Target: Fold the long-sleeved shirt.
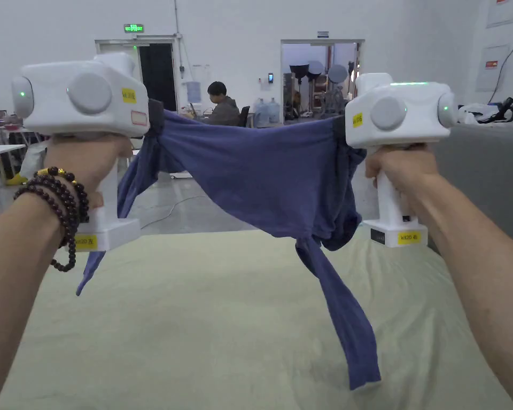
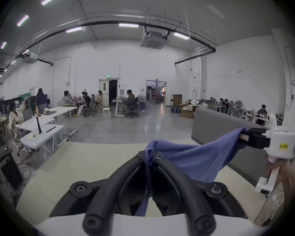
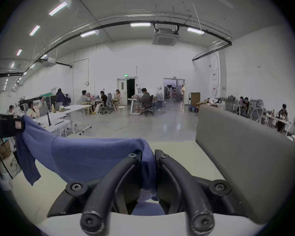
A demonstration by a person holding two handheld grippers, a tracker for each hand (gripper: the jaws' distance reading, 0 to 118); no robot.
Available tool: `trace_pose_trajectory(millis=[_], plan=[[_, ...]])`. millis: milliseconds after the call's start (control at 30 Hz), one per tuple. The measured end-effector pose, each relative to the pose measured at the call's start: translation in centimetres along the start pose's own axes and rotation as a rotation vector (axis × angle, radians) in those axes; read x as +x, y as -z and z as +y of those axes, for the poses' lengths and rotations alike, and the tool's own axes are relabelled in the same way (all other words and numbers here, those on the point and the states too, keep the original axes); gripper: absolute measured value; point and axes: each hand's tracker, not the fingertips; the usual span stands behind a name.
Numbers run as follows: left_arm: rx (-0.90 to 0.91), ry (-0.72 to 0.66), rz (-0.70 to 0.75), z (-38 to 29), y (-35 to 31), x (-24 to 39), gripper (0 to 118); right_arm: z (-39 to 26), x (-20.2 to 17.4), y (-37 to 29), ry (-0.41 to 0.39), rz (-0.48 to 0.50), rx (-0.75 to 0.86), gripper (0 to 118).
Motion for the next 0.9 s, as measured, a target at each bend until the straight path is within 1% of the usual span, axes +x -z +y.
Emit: trace_pose_trajectory(millis=[67,167,233,300,433,500,600,667,700,767,833,867,900], plan=[[-0.031,-0.002,0.003,-3.2,-0.1,0.0,3,-3.2,-0.6,0.9,-0.001,0.018,-0.032,10],[-0.098,0.002,0.021,-9.3,1.3,-0.7,3,-9.4,-1.4,2.8,-0.024,0.022,-0.112,10],[-0.182,-0.008,0.009,-14.1,1.6,-0.8,3,-14.5,-1.8,3.9,-0.022,0.018,-0.190,10],[-0.243,-0.050,-0.008,-19.1,2.4,-1.0,3,-19.4,-1.7,5.9,-0.004,0.016,-0.280,10],[-0.407,-0.147,0.013,-28.2,2.9,-1.2,3,-29.1,-1.9,7.1,0.056,0.022,-0.428,10],[-0.447,-0.190,0.010,-30.9,3.4,-2.3,3,-31.9,-1.8,6.8,0.076,0.035,-0.465,10],[-0.456,-0.232,-0.002,-32.7,2.8,-3.5,3,-32.8,-1.8,5.2,0.046,0.028,-0.460,10],[-0.418,-0.279,-0.011,-32.8,1.1,-3.8,3,-32.1,-1.9,3.3,0.016,0.059,-0.431,10],[-0.425,-0.277,-0.013,-32.8,0.1,-3.8,3,-31.8,-2.1,2.1,0.016,0.057,-0.410,10],[-0.457,-0.235,-0.015,-32.7,-2.2,-3.3,3,-31.9,-2.5,-0.8,0.013,0.062,-0.408,10],[-0.449,-0.161,0.050,-34.0,-5.5,-2.3,3,-33.1,-3.1,-4.4,0.006,0.062,-0.405,10],[-0.444,-0.154,0.092,-34.7,-7.4,-1.4,3,-33.9,-3.5,-5.7,-0.006,0.057,-0.415,10],[-0.465,-0.156,0.099,-35.8,-8.9,-1.0,3,-34.9,-3.9,-7.4,-0.020,0.052,-0.434,10]])
